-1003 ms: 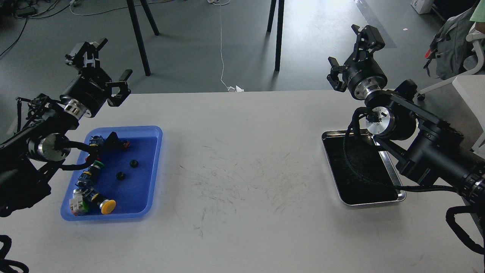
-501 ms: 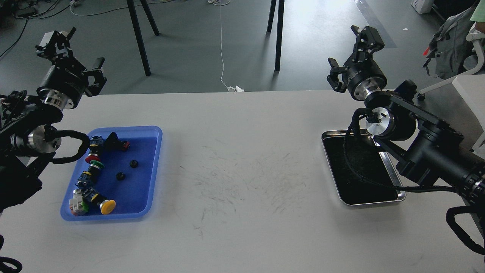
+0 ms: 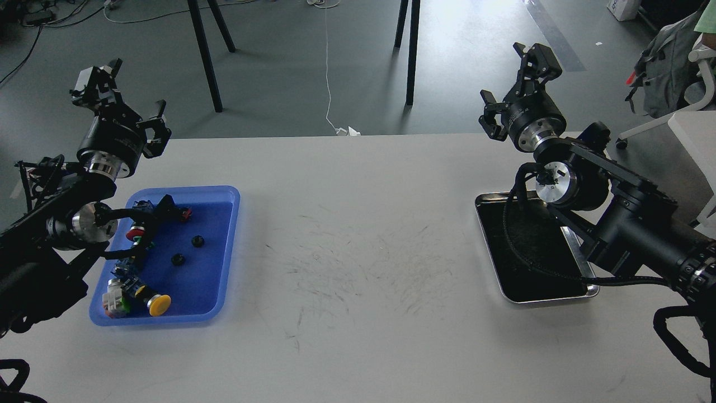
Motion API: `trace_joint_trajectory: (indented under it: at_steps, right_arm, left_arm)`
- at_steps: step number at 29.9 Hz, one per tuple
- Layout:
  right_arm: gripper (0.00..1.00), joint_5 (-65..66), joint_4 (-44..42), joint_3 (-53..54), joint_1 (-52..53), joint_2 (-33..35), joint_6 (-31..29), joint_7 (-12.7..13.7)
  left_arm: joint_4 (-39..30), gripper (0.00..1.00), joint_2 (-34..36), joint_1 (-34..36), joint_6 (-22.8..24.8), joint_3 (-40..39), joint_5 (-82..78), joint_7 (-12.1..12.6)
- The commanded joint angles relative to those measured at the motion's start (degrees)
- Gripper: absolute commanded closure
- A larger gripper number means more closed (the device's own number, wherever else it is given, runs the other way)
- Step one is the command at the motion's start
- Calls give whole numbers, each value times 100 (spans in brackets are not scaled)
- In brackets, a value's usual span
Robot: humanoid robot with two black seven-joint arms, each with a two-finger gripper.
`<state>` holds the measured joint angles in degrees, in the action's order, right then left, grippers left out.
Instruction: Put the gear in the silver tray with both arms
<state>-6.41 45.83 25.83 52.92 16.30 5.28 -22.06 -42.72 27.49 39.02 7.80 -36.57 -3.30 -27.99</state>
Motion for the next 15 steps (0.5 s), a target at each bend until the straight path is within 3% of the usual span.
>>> trace_joint_trajectory:
  at_steps: [1, 5, 8, 10, 15]
  right_arm:
    - [1, 0, -4, 1, -1, -21, -10, -8]
    - [1, 0, -4, -7, -10, -21, -18, -8]
    - [1, 0, -4, -7, -27, -39, -18, -8]
    - [1, 0, -4, -7, -27, -39, -18, -8]
    - [1, 0, -4, -7, -27, -83, -18, 0]
  left_arm:
    - [-17, 2, 2, 27, -139, 473, -83, -1]
    - [-96, 2, 265, 202, 19, 914, -162, -1]
    - [-114, 2, 406, 456, 554, 1318, -1011, -1]
    - [-140, 2, 564, 563, 652, 1267, -1356, -1]
    - [-421, 2, 767, -77, 215, 513, -386, -1]
